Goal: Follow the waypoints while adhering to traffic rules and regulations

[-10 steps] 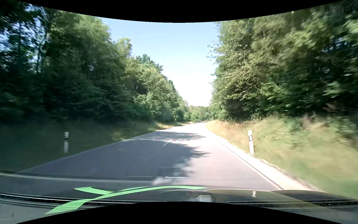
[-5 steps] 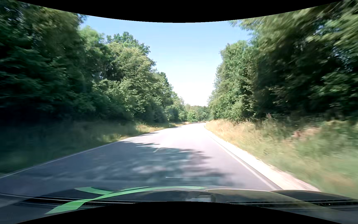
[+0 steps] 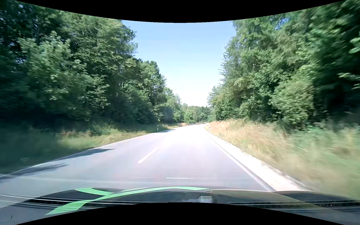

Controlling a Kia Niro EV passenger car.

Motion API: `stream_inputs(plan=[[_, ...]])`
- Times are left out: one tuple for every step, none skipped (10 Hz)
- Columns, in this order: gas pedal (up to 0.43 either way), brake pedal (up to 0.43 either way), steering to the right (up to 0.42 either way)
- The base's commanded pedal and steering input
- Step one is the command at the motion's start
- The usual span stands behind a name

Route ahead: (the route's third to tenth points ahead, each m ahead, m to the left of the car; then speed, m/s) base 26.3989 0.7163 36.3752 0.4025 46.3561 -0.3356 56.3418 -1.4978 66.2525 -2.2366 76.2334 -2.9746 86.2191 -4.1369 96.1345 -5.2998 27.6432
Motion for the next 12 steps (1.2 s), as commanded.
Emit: stream_inputs(plan=[[0.189, 0.0, 0.006], [0.177, 0.0, 0.006], [0.169, 0.0, 0.006], [0.169, 0.0, 0.006], [0.169, 0.0, 0.006], [0.157, 0.0, 0.006], [0.157, 0.0, 0.006], [0.157, 0.0, 0.006], [0.157, 0.0, 0.006], [0.157, 0.0, 0.006], [0.157, 0.0, 0.006], [0.157, 0.0, 0.006]])
